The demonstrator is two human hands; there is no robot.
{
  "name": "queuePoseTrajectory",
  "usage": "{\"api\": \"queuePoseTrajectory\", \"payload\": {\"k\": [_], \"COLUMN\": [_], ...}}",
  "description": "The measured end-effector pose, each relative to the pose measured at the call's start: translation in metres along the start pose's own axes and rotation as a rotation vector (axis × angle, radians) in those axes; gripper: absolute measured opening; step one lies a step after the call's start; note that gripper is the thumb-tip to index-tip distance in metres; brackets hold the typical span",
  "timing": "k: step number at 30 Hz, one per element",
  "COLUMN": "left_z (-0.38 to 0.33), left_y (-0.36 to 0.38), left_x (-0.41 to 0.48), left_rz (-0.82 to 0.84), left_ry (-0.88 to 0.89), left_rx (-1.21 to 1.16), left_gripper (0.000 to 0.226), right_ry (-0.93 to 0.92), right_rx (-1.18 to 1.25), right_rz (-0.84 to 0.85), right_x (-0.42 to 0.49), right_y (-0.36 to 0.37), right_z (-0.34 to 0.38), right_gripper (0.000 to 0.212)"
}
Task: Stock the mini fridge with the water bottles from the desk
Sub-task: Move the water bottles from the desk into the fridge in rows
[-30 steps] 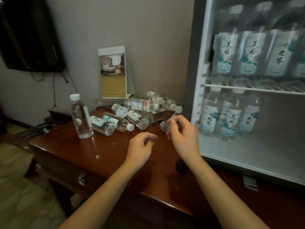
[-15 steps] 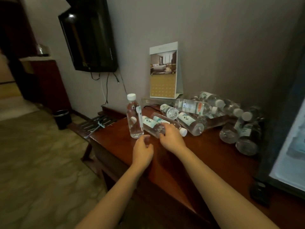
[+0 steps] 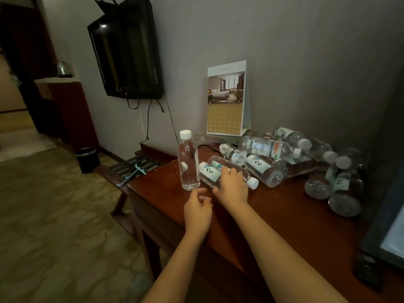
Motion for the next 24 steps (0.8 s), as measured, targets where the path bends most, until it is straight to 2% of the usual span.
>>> {"api": "queuePoseTrajectory", "payload": {"k": [4,10,13,16,19,24], "left_z": [-0.005,-0.012,-0.018,-0.02,-0.023,-0.025], "left_y": [0.002,0.009,0.016,0.03,0.055,0.095], "left_x": [-0.005,-0.014,-0.022,-0.038,-0.06,-0.091], "left_rz": [0.036,0.087,0.113,0.146,0.231,0.37], "left_ry": [0.007,0.038,0.047,-0.019,-0.092,-0.315], "left_rx": [0.035,0.228,0.316,0.251,0.189,-0.094], "left_gripper": [0.024,0.019,0.026,0.038,0.038,0.045], "right_ry": [0.034,0.107,0.132,0.166,0.189,0.226], "right_rx": [0.01,0.001,-0.006,0.027,0.063,0.167], "right_rz": [0.008,0.046,0.064,0.072,0.082,0.114], "right_x": [-0.03,-0.077,-0.101,-0.123,-0.145,-0.18], "right_y": [-0.014,-0.04,-0.051,-0.064,-0.078,-0.095], "right_z": [-0.013,-0.039,-0.052,-0.066,-0.08,-0.106], "right_gripper": [0.05,0.065,0.062,0.063,0.06,0.048]}}
Point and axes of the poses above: each hand's wrist, its own x-axis towards the middle knuckle, its own y-axis out of the palm, z = x × y, the point moved 10 cm from there along x, towards the middle knuckle, and after that the axes turned 5 degrees about -y, right-handed, at the moved point
